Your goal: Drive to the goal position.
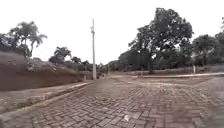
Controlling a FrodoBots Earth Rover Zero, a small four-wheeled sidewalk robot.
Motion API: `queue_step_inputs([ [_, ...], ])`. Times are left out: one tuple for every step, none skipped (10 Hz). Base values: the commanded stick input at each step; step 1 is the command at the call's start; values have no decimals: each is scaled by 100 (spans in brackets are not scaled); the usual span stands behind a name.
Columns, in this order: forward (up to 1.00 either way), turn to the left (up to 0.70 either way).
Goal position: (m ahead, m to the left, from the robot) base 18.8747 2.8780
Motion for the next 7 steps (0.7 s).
queue_step_inputs([
  [85, 0],
  [85, -26],
  [85, 0],
  [85, 0],
  [85, 0],
  [85, 0],
  [85, 0],
])
